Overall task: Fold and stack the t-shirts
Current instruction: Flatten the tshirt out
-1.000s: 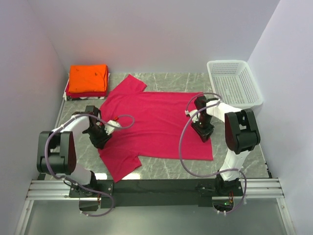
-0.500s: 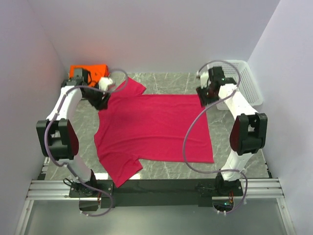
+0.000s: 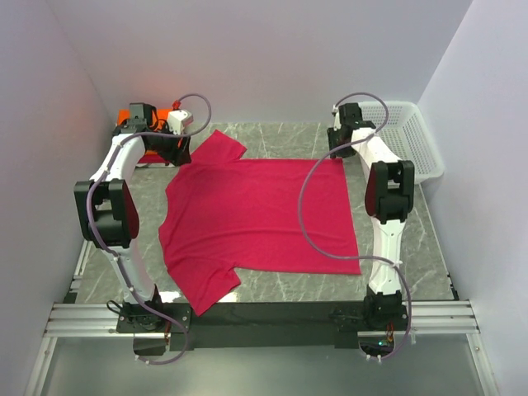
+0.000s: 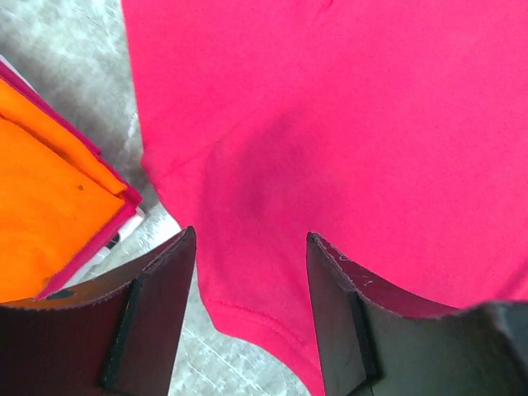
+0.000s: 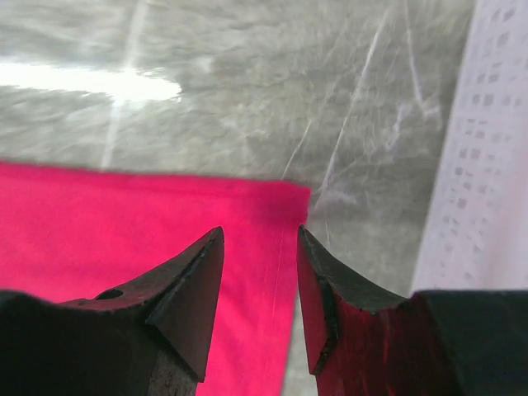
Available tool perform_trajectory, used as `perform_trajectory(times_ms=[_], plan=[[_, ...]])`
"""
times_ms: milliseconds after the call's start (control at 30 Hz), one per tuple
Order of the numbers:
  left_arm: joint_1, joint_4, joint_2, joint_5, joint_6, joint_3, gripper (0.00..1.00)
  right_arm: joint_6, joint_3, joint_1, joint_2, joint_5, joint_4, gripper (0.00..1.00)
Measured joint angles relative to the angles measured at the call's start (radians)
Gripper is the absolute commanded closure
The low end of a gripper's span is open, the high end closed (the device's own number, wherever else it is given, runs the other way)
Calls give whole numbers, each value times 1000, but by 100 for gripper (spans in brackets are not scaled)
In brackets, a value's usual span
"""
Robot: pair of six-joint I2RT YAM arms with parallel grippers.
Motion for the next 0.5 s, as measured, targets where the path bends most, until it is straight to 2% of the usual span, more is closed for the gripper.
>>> perform_trajectory(times_ms=[500], plan=[[0,63,44,-25,-26,6,37,65,178,-18,170,38,-30,52]])
